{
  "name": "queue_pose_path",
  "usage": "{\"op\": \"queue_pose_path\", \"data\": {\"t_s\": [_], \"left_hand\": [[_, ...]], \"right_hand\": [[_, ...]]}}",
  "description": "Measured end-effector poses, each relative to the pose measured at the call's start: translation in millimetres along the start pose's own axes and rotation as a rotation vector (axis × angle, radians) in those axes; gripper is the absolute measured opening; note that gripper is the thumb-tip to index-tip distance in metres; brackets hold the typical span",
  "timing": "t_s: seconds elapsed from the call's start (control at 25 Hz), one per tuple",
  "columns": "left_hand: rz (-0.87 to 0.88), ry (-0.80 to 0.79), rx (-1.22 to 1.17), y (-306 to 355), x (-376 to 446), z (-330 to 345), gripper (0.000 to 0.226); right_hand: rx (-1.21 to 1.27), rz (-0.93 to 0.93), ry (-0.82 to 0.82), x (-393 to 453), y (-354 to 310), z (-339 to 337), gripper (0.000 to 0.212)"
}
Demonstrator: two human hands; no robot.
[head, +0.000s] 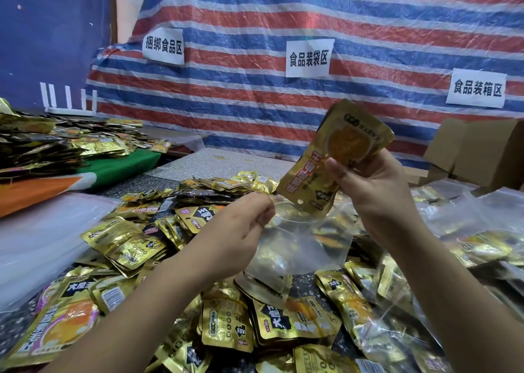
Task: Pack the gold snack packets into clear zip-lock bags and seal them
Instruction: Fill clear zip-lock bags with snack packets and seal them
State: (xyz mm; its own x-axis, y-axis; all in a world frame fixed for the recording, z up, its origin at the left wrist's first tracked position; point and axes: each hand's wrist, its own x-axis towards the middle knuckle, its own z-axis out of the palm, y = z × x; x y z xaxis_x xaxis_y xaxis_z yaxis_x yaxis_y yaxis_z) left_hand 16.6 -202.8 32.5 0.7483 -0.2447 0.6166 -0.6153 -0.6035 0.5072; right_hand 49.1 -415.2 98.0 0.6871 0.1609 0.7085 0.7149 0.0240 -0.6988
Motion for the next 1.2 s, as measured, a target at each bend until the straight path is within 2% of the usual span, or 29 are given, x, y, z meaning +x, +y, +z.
{"op": "queue_pose_path", "data": {"t_s": [0.2, 0.4, 0.6, 0.76, 1.0, 1.2], "left_hand": [[0.009, 0.012, -0.009, -3.6, 0.5, 2.0, 0.017], [-0.002, 0.051, -0.041, -4.7, 0.3, 2.3, 0.015], [0.03, 0.064, -0.006, -4.3, 2.1, 3.3, 0.019], [0.019, 0.075, -0.018, -3.7, 1.4, 3.2, 0.03], [0.051, 0.079, -0.015, -2.9, 1.2, 2.8, 0.028], [0.08, 0.141, 0.006, -2.1, -0.2, 3.4, 0.025]], "right_hand": [[-0.044, 0.015, -0.162, 0.8, 0.0, -6.8, 0.03], [-0.003, 0.016, -0.25, 1.8, 0.5, -14.8, 0.033], [0.117, 0.001, -0.229, 2.9, 0.8, -17.3, 0.026], [0.113, 0.002, -0.267, 3.3, 0.4, -20.8, 0.026], [-0.128, 0.004, -0.336, 2.1, -1.1, -25.9, 0.03], [-0.288, 0.038, -0.485, -0.3, -0.1, -23.3, 0.028]]}}
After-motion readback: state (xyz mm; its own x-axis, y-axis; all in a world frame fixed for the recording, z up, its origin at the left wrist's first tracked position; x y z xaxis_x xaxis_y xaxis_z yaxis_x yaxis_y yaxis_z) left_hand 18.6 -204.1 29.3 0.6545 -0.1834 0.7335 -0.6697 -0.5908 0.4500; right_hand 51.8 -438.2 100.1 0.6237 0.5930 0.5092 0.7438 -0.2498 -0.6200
